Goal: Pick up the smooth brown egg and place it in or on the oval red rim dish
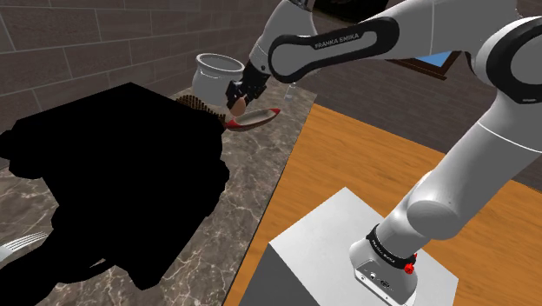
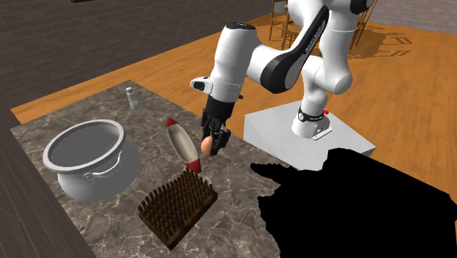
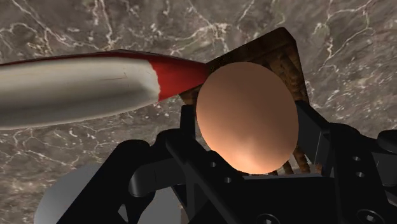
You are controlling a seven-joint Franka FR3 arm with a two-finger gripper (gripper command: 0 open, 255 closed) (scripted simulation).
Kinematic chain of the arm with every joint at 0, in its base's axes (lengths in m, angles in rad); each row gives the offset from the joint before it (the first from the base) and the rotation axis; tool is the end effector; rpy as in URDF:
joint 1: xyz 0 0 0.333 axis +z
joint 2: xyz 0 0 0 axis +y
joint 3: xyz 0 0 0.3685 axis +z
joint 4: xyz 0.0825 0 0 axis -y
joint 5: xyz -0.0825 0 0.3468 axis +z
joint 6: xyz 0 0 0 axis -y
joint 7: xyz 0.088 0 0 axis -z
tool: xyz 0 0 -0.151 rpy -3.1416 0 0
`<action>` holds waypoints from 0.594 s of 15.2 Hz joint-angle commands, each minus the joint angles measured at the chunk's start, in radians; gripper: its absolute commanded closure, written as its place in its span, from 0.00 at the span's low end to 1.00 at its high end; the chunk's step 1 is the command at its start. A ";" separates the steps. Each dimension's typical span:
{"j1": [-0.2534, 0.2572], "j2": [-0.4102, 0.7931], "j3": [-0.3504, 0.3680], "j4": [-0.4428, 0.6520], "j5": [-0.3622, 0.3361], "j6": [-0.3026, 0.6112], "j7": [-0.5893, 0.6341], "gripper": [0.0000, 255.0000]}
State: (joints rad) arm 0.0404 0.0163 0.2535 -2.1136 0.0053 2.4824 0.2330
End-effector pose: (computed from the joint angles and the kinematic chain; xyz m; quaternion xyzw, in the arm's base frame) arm 0.5370 0.1620 0.4751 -0.9841 -0.0278 -0.1685 0.0496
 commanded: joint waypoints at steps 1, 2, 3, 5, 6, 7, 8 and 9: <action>-0.018 0.003 -0.017 0.010 0.019 -0.009 -0.048 1.00; -0.030 0.008 -0.028 0.018 0.030 -0.012 -0.078 1.00; -0.041 0.013 -0.039 0.027 0.040 -0.016 -0.108 1.00; -0.065 0.028 -0.059 0.049 0.060 -0.026 -0.165 1.00; -0.077 0.036 -0.069 0.061 0.070 -0.032 -0.193 1.00; -0.088 0.045 -0.078 0.075 0.079 -0.038 -0.220 1.00; -0.100 0.055 -0.088 0.090 0.088 -0.045 -0.247 1.00; -0.112 0.066 -0.097 0.106 0.097 -0.052 -0.273 1.00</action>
State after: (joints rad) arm -0.0575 0.0702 0.1678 -2.0225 0.0912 2.4352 -0.0065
